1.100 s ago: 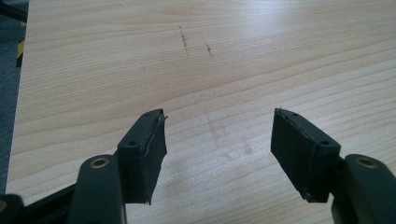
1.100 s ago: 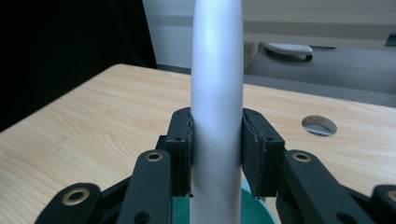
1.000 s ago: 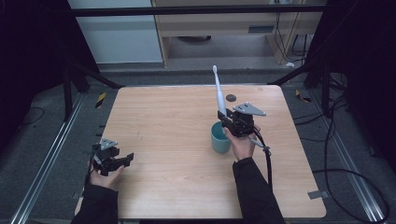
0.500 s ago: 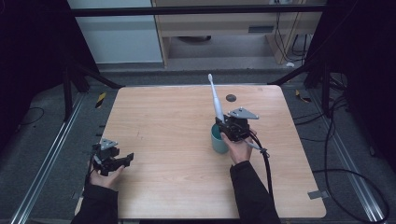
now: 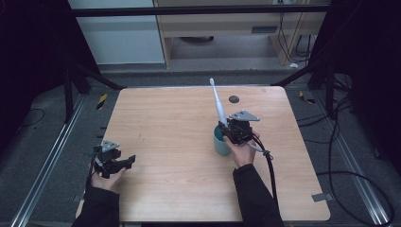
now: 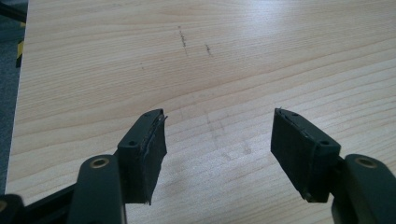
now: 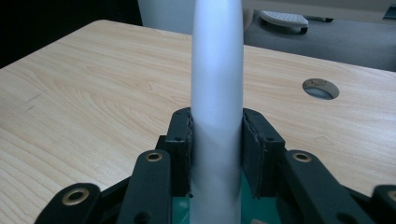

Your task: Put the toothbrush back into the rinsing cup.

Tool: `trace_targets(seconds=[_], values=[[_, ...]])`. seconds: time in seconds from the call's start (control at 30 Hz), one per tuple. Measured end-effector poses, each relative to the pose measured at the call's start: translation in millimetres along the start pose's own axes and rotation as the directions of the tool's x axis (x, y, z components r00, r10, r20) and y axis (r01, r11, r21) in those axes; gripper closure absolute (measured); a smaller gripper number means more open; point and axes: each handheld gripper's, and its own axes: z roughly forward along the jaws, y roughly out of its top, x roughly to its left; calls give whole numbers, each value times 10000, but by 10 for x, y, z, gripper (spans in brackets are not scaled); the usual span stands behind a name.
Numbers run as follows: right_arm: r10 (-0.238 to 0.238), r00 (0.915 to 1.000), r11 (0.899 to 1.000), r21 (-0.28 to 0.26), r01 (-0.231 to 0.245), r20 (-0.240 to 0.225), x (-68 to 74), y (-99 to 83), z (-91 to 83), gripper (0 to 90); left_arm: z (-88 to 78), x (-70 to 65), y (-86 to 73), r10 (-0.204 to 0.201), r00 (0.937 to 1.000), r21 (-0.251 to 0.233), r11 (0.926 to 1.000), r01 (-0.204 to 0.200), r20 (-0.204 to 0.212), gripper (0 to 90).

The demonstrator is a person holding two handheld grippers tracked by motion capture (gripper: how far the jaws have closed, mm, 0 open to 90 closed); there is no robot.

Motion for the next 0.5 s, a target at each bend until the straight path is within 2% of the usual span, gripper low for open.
trace_targets(seconds=[0.13,0.2,0.5], values=[[56,10000,9999,-119,-56,38,-12,-34,-9,661,-2,-2,1,7,10000,-4,10000,-7,10,351],[146,9999,9999,84,-146,73,-36,-69,-6,661,4,-3,1,10,10000,0,10000,-10,5,351],[-58,10000,9988,486,57,7,-29,-114,18,659,7,-4,-1,6,10000,12,10000,-6,10,351]])
